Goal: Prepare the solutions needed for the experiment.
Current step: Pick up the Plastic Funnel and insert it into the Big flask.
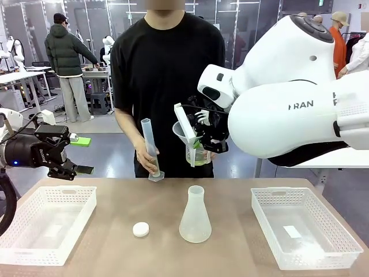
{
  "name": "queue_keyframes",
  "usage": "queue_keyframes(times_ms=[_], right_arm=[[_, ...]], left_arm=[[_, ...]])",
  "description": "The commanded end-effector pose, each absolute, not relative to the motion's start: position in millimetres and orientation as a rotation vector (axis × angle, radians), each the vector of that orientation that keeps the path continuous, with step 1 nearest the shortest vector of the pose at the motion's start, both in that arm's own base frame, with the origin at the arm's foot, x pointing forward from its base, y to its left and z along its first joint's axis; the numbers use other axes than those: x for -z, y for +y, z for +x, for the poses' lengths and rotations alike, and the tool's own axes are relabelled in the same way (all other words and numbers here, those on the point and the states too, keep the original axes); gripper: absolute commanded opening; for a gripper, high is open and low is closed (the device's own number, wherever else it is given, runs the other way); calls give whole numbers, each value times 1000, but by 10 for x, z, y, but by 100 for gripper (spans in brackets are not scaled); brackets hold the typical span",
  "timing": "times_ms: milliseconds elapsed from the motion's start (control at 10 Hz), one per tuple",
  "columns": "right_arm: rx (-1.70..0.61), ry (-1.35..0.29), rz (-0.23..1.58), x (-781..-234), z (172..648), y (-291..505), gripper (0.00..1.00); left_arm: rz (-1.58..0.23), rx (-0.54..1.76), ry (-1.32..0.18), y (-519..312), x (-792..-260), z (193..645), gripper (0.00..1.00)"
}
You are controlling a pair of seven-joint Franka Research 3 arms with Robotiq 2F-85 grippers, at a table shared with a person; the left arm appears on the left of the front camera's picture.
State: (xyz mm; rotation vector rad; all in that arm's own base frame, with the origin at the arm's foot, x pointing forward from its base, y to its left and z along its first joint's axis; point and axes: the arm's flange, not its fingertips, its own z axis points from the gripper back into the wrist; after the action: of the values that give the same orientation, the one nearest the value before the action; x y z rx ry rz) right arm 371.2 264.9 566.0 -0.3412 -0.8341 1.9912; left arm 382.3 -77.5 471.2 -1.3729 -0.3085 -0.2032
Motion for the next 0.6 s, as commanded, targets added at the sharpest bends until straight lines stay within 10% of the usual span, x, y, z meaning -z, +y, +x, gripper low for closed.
queue_keyframes(times_ms=[0,500], right_arm=[[-2018,-808,-310,-5640,3616,2622,6],[-1989,-769,-316,-5580,3652,2641,6]], left_arm=[[-1400,194,-309,-794,-4734,3828,100],[-1400,194,-309,-794,-4734,3828,100]])
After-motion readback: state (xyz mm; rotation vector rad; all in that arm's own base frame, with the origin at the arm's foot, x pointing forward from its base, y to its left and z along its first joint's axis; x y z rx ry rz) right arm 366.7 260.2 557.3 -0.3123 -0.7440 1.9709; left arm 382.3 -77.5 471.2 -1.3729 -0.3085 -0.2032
